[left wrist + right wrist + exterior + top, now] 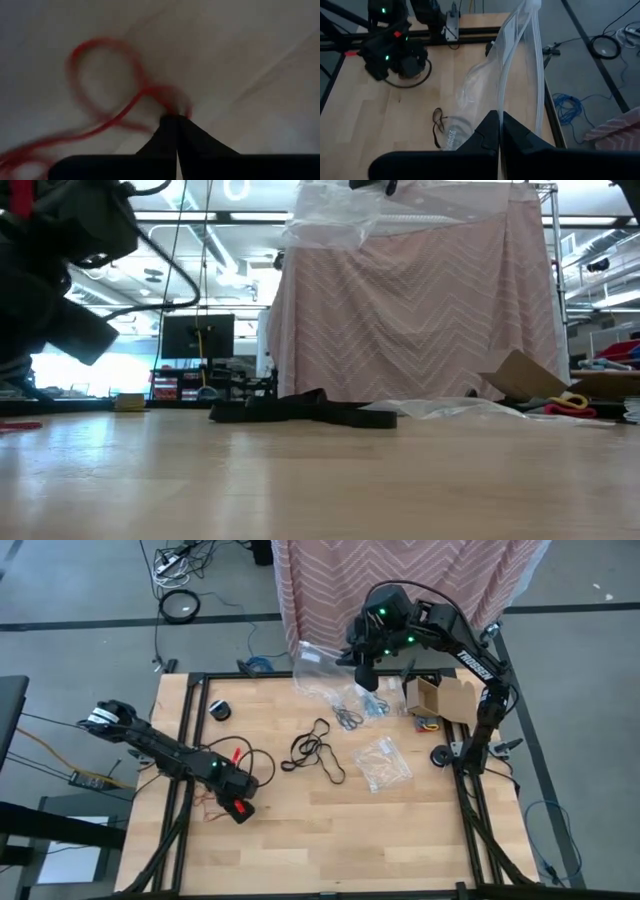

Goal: Sort rubber bands
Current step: Prepare the red rubber bands to the bottom center of the table

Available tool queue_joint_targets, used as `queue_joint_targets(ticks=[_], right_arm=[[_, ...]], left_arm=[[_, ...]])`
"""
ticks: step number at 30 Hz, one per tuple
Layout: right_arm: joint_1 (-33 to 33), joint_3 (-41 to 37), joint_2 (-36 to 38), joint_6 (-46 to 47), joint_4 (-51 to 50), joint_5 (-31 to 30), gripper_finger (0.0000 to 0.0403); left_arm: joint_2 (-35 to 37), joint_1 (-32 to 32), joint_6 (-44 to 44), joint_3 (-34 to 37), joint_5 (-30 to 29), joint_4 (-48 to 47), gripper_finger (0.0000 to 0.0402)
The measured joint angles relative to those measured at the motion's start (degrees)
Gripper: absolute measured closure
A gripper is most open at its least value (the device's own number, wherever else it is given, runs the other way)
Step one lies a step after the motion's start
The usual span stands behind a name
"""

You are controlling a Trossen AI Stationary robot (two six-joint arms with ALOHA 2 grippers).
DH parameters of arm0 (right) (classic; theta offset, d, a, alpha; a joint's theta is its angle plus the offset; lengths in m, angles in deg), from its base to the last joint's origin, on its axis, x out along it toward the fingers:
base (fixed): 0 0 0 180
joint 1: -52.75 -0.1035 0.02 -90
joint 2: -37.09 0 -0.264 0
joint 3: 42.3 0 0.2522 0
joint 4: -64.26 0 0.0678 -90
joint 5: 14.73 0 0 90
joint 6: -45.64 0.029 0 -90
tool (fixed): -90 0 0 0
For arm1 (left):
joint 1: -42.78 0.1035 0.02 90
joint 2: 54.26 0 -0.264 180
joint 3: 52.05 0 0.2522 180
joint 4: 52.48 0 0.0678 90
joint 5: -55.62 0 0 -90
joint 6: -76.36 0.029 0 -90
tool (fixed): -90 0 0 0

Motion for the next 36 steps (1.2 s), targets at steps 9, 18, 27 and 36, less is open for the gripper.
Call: queue_joint_targets(ticks=[9, 18, 27, 36], right_arm=[[0.2, 0.0, 0.0, 1.5, 3.1, 0.2, 0.0403], [0.2, 0.0, 0.0, 3.1, 3.2, 0.3, 0.0403], [0.2, 0.0, 0.0, 3.5, 3.2, 0.2, 0.0403], [0.6, 0.0, 0.0, 3.1, 3.9, 0.2, 0.0403]], left_arm=[[-0.2, 11.7, 1.3, -0.7, -10.1, 22.4, 0.04], [-0.1, 24.7, 7.7, -0.9, -9.2, 51.9, 0.04], [1.3, 20.1, 7.7, -1.0, 7.4, 50.3, 0.0401], [4.2, 10.9, 6.3, -2.1, 21.1, 35.0, 0.0394]])
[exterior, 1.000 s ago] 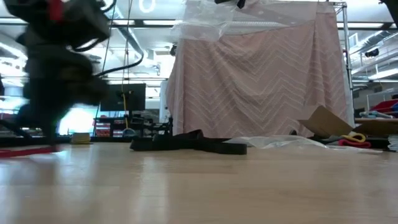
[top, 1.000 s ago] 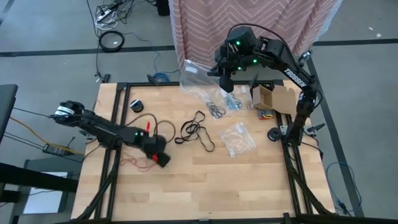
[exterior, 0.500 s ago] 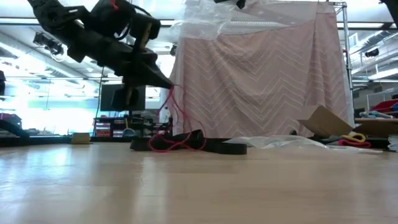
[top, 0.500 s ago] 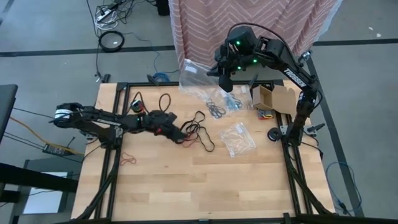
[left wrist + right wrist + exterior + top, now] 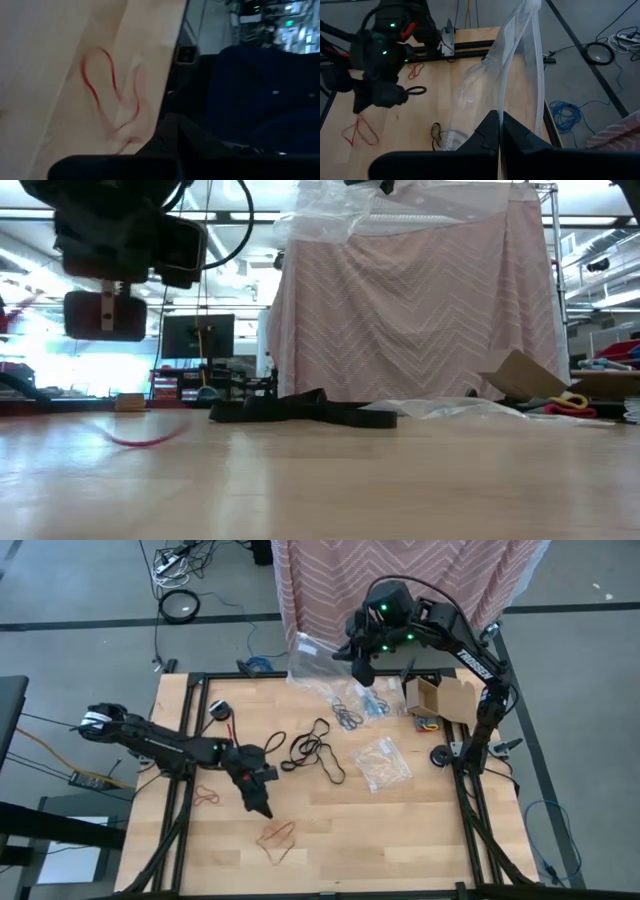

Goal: Sort rubber bands
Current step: Prepare the red rubber bands to the bottom center of the table

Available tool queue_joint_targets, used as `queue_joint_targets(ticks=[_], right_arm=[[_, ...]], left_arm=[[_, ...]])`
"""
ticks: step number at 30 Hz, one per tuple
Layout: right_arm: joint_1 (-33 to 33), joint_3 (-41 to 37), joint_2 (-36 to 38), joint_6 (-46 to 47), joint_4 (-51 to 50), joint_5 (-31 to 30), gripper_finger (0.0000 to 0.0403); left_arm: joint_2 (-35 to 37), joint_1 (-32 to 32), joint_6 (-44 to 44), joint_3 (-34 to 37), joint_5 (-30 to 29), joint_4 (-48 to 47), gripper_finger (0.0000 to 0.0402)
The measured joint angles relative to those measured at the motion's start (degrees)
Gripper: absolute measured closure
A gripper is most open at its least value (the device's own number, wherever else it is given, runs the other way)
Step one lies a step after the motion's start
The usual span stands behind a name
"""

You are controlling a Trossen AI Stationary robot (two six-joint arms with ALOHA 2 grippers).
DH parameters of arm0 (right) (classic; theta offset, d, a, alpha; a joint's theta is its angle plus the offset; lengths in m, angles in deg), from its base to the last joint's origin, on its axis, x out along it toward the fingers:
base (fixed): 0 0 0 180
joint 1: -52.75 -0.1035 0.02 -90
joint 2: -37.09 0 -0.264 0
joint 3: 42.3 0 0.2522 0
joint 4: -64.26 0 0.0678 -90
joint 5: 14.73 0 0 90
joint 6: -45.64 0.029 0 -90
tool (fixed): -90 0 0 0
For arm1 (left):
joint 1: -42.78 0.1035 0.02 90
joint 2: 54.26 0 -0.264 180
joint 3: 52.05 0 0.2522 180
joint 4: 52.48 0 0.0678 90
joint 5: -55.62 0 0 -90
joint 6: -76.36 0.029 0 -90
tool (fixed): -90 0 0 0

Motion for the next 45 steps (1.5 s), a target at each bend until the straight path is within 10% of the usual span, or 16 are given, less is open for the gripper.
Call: queue_joint_targets(ticks=[9, 22, 39, 45], right_arm=[[0.7, 0.0, 0.0, 0.1, 1.0, -0.5, 0.0403], [0.9, 0.0, 0.0, 0.0, 0.9, -0.5, 0.0403], [1.1, 0.0, 0.0, -0.1, 0.9, -0.6, 0.0403], [1.1, 0.0, 0.0, -0.1, 0.7, -0.5, 0.0403]], left_arm=[[-0.2, -0.7, 2.3, -0.1, -8.1, -1.9, 0.0313], [4.1, -6.1, 13.8, -1.3, -16.4, -59.8, 0.0336], [10.9, -6.1, 9.8, 9.0, -18.6, -53.8, 0.0156], [10.0, -8.0, 7.2, 9.3, -20.6, -52.6, 0.022]])
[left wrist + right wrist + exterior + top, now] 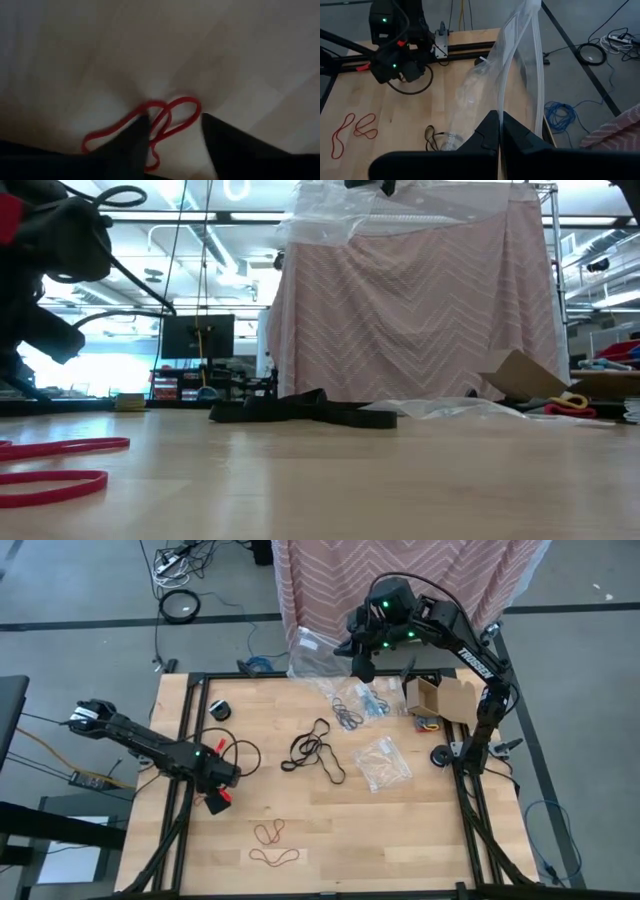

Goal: Sort rubber bands
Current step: Prepare the red rubber bands to the bottom center of the table

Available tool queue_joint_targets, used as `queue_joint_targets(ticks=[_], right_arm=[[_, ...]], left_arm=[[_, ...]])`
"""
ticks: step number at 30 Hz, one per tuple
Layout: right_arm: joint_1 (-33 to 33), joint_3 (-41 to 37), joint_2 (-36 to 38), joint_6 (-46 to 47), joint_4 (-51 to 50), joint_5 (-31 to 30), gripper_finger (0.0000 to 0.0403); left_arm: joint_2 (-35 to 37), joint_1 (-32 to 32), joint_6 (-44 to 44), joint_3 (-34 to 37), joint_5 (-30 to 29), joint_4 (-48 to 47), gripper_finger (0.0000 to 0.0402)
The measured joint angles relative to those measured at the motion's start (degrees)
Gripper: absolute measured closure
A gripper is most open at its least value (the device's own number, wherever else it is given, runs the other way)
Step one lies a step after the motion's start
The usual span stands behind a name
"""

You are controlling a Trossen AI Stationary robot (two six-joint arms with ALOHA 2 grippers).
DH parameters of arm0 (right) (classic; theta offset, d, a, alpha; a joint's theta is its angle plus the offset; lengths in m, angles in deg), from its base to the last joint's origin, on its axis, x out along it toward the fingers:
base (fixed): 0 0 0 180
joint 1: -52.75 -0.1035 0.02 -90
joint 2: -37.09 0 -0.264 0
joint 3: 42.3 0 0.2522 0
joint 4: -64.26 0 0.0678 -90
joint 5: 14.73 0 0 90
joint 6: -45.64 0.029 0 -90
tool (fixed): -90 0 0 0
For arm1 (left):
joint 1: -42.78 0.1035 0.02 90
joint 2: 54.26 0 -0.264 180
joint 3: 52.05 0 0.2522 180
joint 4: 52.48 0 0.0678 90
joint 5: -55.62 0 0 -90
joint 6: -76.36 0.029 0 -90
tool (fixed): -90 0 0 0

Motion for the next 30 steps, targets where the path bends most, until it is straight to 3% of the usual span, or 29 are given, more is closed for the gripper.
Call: queue_joint_targets(ticks=[4, 5, 10, 12, 15, 17, 19, 24, 30], right_arm=[[0.0, 0.0, 0.0, 0.0, -0.2, 0.0, 0.0403], [0.0, 0.0, 0.0, 0.0, -0.4, 0.0, 0.0403], [0.0, 0.0, 0.0, -0.4, -1.6, 0.1, 0.0403], [0.0, 0.0, 0.0, -1.0, -1.5, 0.1, 0.0403], [0.1, 0.0, 0.0, -1.3, -1.0, 0.1, 0.0403], [0.2, 0.0, 0.0, -1.6, -0.6, 0.2, 0.0403], [0.3, 0.0, 0.0, -1.6, -0.4, 0.2, 0.0403], [0.3, 0.0, 0.0, -2.0, -0.2, 0.4, 0.0403], [0.3, 0.0, 0.0, -2.0, -1.4, 1.1, 0.0403]], left_arm=[[-1.0, -1.6, -4.2, 1.8, 3.0, 6.0, 0.0361], [-1.3, -2.1, -5.8, 2.1, 3.6, 7.7, 0.038], [-1.7, -3.0, -13.3, 2.7, 3.3, 23.1, 0.0397], [-1.9, -2.9, -13.4, 2.1, 2.7, 38.2, 0.0398], [-2.3, -3.2, -14.8, 1.2, 6.0, 68.8, 0.0399], [-3.2, -3.2, -16.6, 0.9, 2.5, 78.5, 0.0399], [-3.5, -3.0, -17.8, -0.7, -0.3, 78.4, 0.0399], [-6.1, -4.1, -17.9, -2.8, 2.4, 66.3, 0.0399], [-12.6, -6.3, -18.9, -3.3, 6.6, 76.6, 0.04]])
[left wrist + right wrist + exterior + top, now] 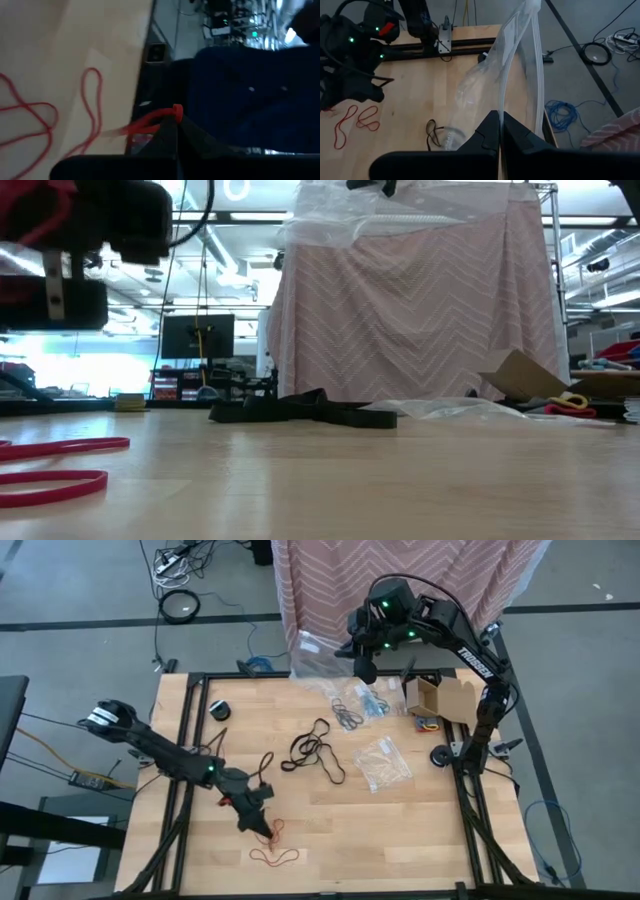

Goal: Sort rubber bands
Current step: Prepare the red rubber bands to the bottom center of the table, then open the left transparent zip bag

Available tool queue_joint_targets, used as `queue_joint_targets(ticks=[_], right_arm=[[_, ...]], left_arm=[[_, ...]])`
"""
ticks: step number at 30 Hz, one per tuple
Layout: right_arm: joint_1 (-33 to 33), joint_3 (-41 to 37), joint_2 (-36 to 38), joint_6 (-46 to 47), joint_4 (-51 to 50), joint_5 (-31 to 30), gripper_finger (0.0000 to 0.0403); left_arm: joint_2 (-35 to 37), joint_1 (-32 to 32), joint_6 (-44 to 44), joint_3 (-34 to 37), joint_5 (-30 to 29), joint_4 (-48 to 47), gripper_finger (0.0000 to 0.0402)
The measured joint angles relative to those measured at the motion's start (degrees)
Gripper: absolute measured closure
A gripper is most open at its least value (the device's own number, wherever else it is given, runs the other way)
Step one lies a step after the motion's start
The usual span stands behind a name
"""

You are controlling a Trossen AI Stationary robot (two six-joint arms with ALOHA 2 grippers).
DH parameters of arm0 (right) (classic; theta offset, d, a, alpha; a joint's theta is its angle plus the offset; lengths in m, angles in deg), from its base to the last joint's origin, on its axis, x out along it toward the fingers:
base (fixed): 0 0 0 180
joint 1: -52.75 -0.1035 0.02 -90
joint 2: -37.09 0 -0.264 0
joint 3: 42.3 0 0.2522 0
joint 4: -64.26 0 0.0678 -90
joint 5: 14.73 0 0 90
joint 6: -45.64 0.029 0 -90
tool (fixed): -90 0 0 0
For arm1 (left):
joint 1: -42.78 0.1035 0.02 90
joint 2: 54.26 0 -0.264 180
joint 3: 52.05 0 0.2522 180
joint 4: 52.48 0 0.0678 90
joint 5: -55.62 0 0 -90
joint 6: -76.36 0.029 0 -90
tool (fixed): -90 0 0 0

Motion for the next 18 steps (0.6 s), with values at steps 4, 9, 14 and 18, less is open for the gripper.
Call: queue_joint_targets(ticks=[4, 9, 14, 18], right_arm=[[0.0, 0.0, 0.0, 0.0, -0.9, 0.1, 0.0403], [0.0, 0.0, 0.0, 0.0, -1.0, 0.5, 0.0403], [0.0, 0.0, 0.0, 0.0, -2.0, 0.5, 0.0403], [0.0, 0.0, 0.0, 0.0, -2.2, 0.6, 0.0403]], left_arm=[[-2.8, -0.5, -1.6, 0.0, -0.4, 1.6, 0.0382], [-3.7, -0.5, -3.6, 0.0, -0.5, 2.2, 0.0326], [-3.7, -0.6, -5.3, 0.0, -1.6, 2.0, 0.0266], [-3.7, -0.7, -7.0, 0.0, -1.4, 2.2, 0.0238]])
